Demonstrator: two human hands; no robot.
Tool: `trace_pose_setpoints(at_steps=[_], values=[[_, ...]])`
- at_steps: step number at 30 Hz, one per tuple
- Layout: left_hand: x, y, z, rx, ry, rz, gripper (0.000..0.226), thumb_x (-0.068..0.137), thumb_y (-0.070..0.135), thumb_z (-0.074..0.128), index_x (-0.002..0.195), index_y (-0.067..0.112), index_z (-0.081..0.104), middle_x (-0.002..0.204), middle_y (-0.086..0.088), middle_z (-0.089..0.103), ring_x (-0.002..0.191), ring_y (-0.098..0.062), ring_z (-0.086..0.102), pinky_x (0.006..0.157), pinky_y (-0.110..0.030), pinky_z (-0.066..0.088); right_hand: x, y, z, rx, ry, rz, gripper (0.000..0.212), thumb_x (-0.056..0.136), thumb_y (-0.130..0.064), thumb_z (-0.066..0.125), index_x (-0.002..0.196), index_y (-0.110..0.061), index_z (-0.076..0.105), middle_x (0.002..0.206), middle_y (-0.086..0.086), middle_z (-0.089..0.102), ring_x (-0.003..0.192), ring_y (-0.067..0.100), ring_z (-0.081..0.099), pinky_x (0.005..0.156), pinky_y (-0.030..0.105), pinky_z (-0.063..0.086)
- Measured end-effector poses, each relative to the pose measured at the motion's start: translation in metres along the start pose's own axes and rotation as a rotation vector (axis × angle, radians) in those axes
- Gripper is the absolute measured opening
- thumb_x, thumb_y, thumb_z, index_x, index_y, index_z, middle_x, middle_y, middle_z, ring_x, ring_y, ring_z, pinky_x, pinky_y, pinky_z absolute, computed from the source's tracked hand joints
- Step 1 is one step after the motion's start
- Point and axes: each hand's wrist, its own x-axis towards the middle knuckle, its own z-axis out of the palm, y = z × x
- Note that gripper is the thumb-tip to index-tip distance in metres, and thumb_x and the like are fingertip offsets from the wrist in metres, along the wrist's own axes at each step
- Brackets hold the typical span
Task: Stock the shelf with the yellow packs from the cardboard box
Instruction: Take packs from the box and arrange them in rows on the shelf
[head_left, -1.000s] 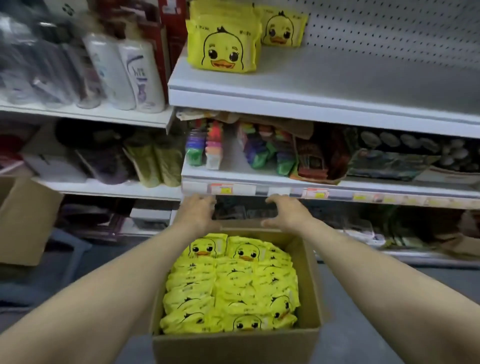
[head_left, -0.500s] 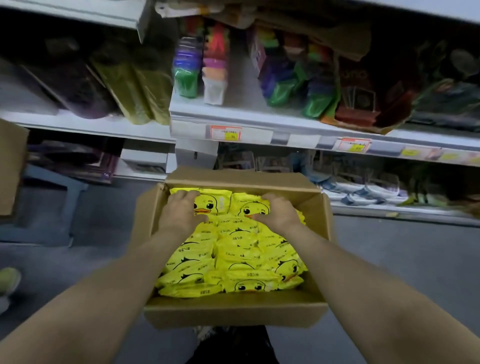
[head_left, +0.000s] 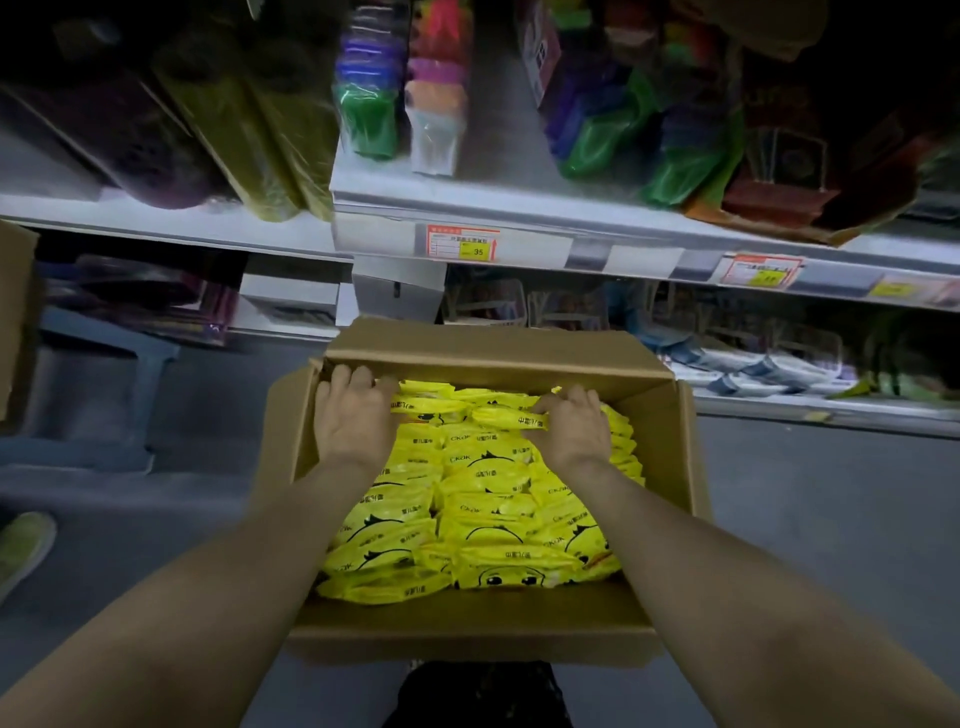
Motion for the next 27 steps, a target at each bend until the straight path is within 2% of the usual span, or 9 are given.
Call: trace_pose_setpoints(at_steps=[4,6,9,11,14,18,21,24,27], values=[[0.0,-0.003,-0.02,-0.073,-0.024,0.06,0.031,0.078,0.04,0.077,0.101,0.021,0.069,0.108,-0.003,0.054,0.11,-0.027,0.045,0.092,-0.039,0.038,-0.013,0.004,-0.012,0.253,-0.17,0.007,0.042,0.096,-0.035,0.063,0.13,-0.014,0.049,0.104,0.01,0.065,0.1,0.033,0.063,0.073,0.034,0.044],[-0.002,0.0,-0.034,-0.308,-0.127,0.011,0.027,0.085,0.037,0.072,0.098,0.016,0.061,0.104,-0.006,0.06,0.102,-0.029,0.053,0.083,-0.038,0.044,-0.024,0.009,-0.022,0.35,-0.217,0.028,0.052,0.097,-0.036,0.061,0.141,-0.014,0.043,0.124,0.015,0.062,0.113,0.034,0.059,0.086,0.037,0.048],[-0.01,0.008,-0.055,-0.663,-0.271,-0.054,0.024,0.093,0.039,0.063,0.095,0.016,0.054,0.089,-0.008,0.065,0.087,-0.03,0.061,0.071,-0.037,0.048,-0.046,0.014,-0.041,0.562,-0.236,0.109,0.07,0.093,-0.04,0.067,0.149,-0.008,0.039,0.151,0.011,0.045,0.138,0.03,0.043,0.107,0.035,0.038],[-0.017,0.017,-0.074,-0.785,-0.277,-0.035,0.027,0.095,0.041,0.059,0.105,0.016,0.058,0.097,-0.005,0.067,0.093,-0.026,0.062,0.08,-0.039,0.051,-0.064,0.016,-0.056,0.766,-0.246,0.207,0.064,0.087,-0.045,0.073,0.138,-0.011,0.055,0.143,0.006,0.053,0.133,0.029,0.049,0.109,0.039,0.04],[-0.025,0.032,-0.113,-0.957,-0.299,-0.001,0.031,0.095,0.042,0.058,0.11,0.015,0.06,0.105,-0.005,0.068,0.099,-0.025,0.064,0.088,-0.044,0.053,-0.094,0.017,-0.084,0.952,-0.211,0.272,0.037,0.076,-0.049,0.082,0.097,-0.02,0.072,0.109,0.003,0.074,0.108,0.027,0.066,0.099,0.047,0.052],[-0.035,0.051,-0.18,-1.171,-0.392,0.061,0.03,0.086,0.035,0.073,0.109,0.019,0.063,0.098,-0.001,0.074,0.086,-0.018,0.072,0.083,-0.038,0.058,-0.114,0.033,-0.12,1.053,-0.125,0.244,0.076,0.04,-0.07,0.09,0.099,-0.024,0.076,0.102,0.0,0.077,0.101,0.029,0.071,0.093,0.054,0.055],[-0.042,0.065,-0.236,-1.198,-0.378,0.161,0.024,0.084,0.021,0.076,0.105,0.019,0.065,0.096,-0.003,0.075,0.077,-0.014,0.072,0.073,-0.03,0.059,-0.14,0.032,-0.171,1.184,-0.036,0.179,0.043,0.065,-0.045,0.09,0.097,-0.018,0.076,0.097,0.004,0.078,0.094,0.027,0.074,0.09,0.05,0.057],[-0.046,0.078,-0.289,-1.232,-0.336,0.214,0.019,0.081,0.018,0.078,0.098,0.017,0.068,0.099,-0.01,0.075,0.085,-0.025,0.072,0.08,-0.038,0.058,-0.154,0.033,-0.22,1.311,0.03,0.108,0.075,0.046,-0.05,0.096,0.107,-0.013,0.073,0.102,0.009,0.077,0.096,0.03,0.073,0.097,0.052,0.053],[-0.039,0.09,-0.339,-1.235,-0.255,0.257,0.025,0.079,0.017,0.08,0.101,0.012,0.07,0.1,-0.013,0.075,0.093,-0.032,0.071,0.089,-0.048,0.056,-0.161,0.031,-0.267,1.427,0.11,0.001,0.051,0.074,-0.03,0.085,0.116,-0.006,0.068,0.104,0.014,0.076,0.092,0.03,0.073,0.09,0.048,0.057]])
